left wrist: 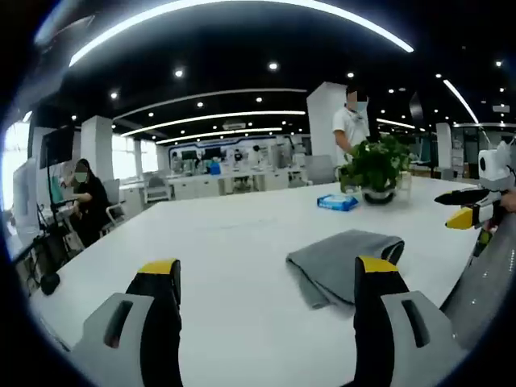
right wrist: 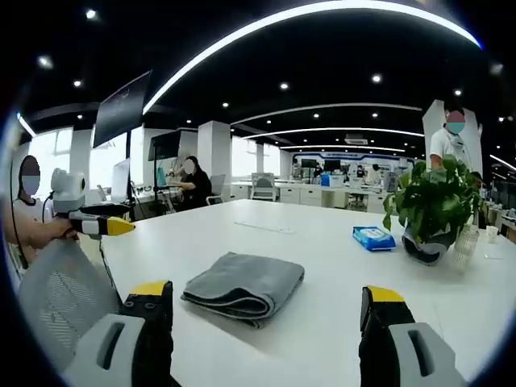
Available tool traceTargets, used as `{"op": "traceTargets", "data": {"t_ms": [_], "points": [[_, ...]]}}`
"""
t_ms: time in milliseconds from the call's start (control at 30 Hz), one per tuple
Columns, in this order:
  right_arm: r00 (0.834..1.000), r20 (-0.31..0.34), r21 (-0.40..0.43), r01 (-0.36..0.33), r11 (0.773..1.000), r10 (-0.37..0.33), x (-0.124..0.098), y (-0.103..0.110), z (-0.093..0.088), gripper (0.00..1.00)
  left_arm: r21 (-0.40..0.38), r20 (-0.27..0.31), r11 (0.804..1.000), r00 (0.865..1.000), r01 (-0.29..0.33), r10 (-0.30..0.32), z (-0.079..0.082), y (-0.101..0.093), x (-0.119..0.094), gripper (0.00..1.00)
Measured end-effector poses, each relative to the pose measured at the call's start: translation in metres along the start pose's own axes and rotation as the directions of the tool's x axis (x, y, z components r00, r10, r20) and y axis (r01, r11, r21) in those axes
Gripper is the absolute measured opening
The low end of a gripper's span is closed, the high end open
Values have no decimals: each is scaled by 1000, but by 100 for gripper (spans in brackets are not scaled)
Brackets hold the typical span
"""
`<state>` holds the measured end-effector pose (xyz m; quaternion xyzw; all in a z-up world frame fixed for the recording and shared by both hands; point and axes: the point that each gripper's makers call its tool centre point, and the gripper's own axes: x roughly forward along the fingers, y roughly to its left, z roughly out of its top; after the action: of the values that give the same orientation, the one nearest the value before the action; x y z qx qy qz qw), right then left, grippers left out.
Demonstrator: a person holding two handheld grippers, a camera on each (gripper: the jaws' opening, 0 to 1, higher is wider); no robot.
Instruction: Open the folded towel by lifting each exposed corner and separating the folded layers until the towel lies flat within the target outline without major curled edges
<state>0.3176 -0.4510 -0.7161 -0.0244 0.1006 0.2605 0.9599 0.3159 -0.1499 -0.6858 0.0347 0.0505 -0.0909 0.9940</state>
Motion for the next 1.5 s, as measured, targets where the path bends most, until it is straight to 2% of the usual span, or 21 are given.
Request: {"op": "traceTargets", "data": {"t_ms": [1300, 1500], "points": [[999, -46, -3, -17, 1000, 17, 2, 4, -8, 98, 59, -42, 998, 999, -8, 11, -16, 7, 3, 82], [998, -57, 27, 3, 1000, -1, 1, 1, -11, 97, 67, -47, 998, 999, -7, 10, -17, 8, 2, 81]]}}
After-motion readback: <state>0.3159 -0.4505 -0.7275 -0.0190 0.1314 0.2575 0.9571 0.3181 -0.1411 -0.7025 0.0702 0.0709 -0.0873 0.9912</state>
